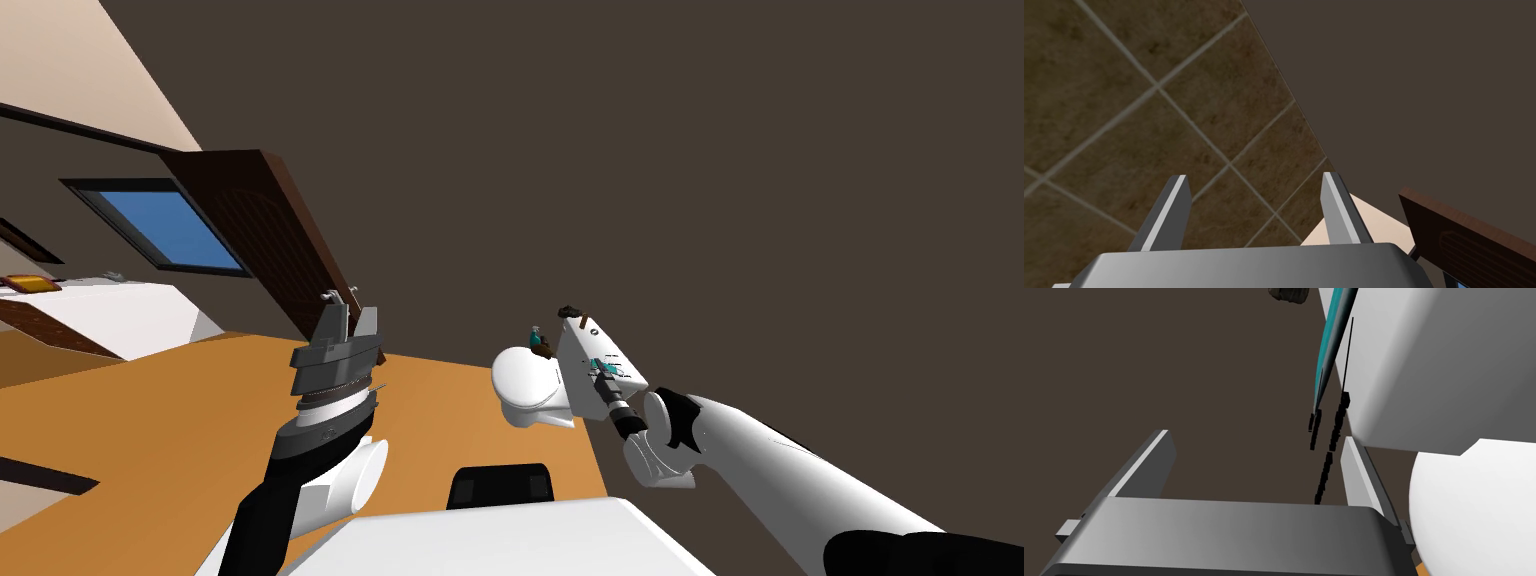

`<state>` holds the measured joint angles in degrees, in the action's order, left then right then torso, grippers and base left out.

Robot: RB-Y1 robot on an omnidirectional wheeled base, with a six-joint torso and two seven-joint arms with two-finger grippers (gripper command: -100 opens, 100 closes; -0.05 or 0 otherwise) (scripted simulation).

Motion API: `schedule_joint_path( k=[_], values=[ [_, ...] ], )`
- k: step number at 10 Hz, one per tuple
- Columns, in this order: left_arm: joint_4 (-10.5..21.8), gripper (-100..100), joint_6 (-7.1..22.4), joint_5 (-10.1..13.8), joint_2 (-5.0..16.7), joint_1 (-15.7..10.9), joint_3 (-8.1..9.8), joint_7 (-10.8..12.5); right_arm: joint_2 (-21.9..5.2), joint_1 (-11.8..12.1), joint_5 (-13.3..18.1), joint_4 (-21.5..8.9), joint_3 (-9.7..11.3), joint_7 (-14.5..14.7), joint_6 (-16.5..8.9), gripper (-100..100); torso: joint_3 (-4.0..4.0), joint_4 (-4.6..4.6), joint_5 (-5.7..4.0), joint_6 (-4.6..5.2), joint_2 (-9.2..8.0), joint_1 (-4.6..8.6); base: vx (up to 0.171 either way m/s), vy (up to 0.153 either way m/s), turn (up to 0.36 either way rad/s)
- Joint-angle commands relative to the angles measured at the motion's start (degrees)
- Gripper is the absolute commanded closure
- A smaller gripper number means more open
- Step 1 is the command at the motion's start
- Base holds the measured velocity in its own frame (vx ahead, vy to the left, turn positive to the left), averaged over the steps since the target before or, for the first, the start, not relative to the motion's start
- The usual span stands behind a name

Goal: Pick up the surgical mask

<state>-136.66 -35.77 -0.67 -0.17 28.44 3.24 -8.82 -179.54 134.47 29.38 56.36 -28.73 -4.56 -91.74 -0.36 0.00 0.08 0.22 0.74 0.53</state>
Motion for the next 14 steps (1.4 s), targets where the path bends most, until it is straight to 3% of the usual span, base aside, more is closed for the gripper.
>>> schedule_joint_path(
  k=[1, 3, 4, 5, 9, 10, 11, 14],
  values=[
    [0.0, 0, 0.0, 0.0, 0.0, 0.0, 0.00, 0.0, -0.1, 0.1, -0.5, -2.3, 1.9, -2.4, 0.9, -100, 0.00, 0.00, 0.00, 0.00, 0.00, 0.00, 0.026, 0.080, -0.075],
    [0.0, 0, 0.0, 0.0, 0.0, 0.0, 0.00, 0.0, -0.3, 0.3, -1.1, -5.2, 4.2, -5.4, 1.9, -100, 0.00, 0.02, 0.04, 0.00, 0.03, -0.02, 0.032, 0.082, -0.073],
    [0.0, 0, 0.0, 0.0, 0.0, 0.0, 0.00, 0.0, -0.1, 0.2, -0.8, -4.2, 3.5, -4.4, 1.5, -100, -0.02, 0.02, 0.04, -0.01, 0.06, 0.00, 0.017, 0.033, -0.015],
    [0.0, 0, 0.0, 0.0, 0.0, 0.0, 0.00, 0.0, -0.2, 0.2, -0.9, -4.4, 3.6, -4.7, 1.6, 100, 0.00, 0.02, 0.00, -0.02, 0.01, 0.14, 0.001, 0.008, 0.000],
    [0.0, 0, 0.0, 0.0, 0.0, 0.0, 0.00, 0.0, -0.2, 0.2, -0.9, -4.4, 3.6, -4.7, 1.6, 100, 0.05, 0.03, -0.01, -0.01, -0.07, 0.27, 0.000, 0.000, 0.000],
    [0.0, 0, 0.0, 0.0, 0.0, 0.0, 0.00, 0.0, -0.2, 0.2, -0.9, -4.4, 3.6, -4.7, 1.6, 0, 0.04, 0.03, -0.01, -0.01, -0.06, 0.27, 0.000, 0.000, 0.000],
    [0.0, 0, 0.0, 0.0, 0.0, 0.0, 0.00, 0.0, -0.1, 0.1, -0.5, -2.3, 1.9, -2.4, 0.9, 100, 0.04, 0.02, -0.01, -0.01, -0.06, 0.28, -0.022, -0.053, 0.111],
    [0.0, 0, 0.0, 0.0, 0.0, 0.0, 0.01, 0.0, 0.1, -0.2, 0.3, 2.0, -1.6, 2.0, -0.7, 100, 0.12, 0.04, -0.08, 0.01, -0.23, 0.65, -0.043, -0.101, 0.092]
  ],
)
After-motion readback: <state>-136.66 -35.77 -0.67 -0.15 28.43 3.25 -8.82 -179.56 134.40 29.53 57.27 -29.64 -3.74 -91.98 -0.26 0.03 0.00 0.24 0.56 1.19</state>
